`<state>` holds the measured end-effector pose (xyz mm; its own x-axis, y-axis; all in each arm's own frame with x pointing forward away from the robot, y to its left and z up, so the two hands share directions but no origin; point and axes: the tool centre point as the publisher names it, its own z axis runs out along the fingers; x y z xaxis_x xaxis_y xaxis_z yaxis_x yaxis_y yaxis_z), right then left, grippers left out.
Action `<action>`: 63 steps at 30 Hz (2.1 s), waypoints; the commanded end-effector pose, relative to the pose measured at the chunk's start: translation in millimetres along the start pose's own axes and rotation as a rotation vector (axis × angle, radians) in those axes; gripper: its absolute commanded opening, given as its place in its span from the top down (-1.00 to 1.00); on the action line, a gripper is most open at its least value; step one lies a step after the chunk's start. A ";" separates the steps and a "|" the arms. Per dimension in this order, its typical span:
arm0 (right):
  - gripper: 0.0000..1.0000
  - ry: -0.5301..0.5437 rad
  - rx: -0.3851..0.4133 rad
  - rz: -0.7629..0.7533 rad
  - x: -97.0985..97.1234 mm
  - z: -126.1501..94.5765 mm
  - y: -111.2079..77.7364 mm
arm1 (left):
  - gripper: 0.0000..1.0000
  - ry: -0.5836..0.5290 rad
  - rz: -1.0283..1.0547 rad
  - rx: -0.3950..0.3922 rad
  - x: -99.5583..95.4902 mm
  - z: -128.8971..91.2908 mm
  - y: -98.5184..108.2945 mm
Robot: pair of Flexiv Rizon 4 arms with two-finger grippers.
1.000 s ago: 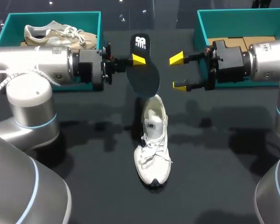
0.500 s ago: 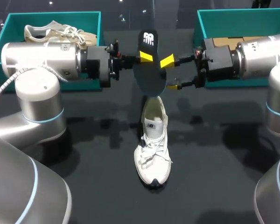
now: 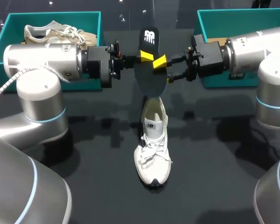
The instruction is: Take the shoe out of the shoebox, open the shoe tongue, remove and reinsert the insole, then place the shoe into the shoebox
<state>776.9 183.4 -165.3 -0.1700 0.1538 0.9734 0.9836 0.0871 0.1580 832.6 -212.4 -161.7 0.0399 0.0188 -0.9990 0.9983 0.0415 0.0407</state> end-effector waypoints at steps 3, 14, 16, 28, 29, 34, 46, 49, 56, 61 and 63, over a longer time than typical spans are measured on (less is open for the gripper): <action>0.04 0.009 0.006 0.002 -2.8 8.9 3.1 | 1.00 -0.014 0.021 -0.019 1.5 3.3 -2.8; 0.22 0.020 0.005 0.002 -2.9 14.5 0.5 | 1.00 -0.027 0.029 -0.036 2.1 3.5 -3.4; 0.29 0.019 0.004 0.002 -2.5 15.3 0.6 | 1.00 -0.027 0.032 -0.036 2.1 3.0 -4.0; 1.00 0.018 0.001 0.003 -2.5 15.3 1.9 | 1.00 -0.031 0.029 -0.050 4.0 0.4 -4.8; 1.00 0.019 0.001 0.002 -2.6 15.4 2.0 | 1.00 -0.030 0.029 -0.051 4.1 0.2 -5.0; 1.00 0.026 0.001 -0.003 -3.9 14.1 2.5 | -0.89 -0.004 0.005 -0.063 1.8 -5.4 -8.5; 1.00 0.057 -0.031 -0.039 -10.5 -5.6 -0.7 | -1.00 0.188 -0.258 -0.209 20.5 -53.1 -14.2; 1.00 0.033 -0.049 0.027 -13.0 -7.9 0.2 | -1.00 0.191 -0.282 -0.205 22.2 -57.0 -15.1; 1.00 0.033 -0.049 0.027 -13.0 -7.9 0.2 | -1.00 0.191 -0.282 -0.205 22.2 -57.0 -15.1; 1.00 0.033 -0.049 0.027 -13.0 -7.9 0.2 | -1.00 0.219 -0.321 -0.213 23.3 -52.8 -20.7; 1.00 -0.022 -0.051 0.012 -15.0 -6.7 0.2 | -1.00 0.276 -0.408 -0.234 28.0 -52.3 -24.6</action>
<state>782.5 172.6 -180.3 -0.1531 0.1388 0.9784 0.9881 0.0343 0.1497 811.6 -155.8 -190.8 -0.3241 0.1624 -0.9320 0.9211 0.2787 -0.2718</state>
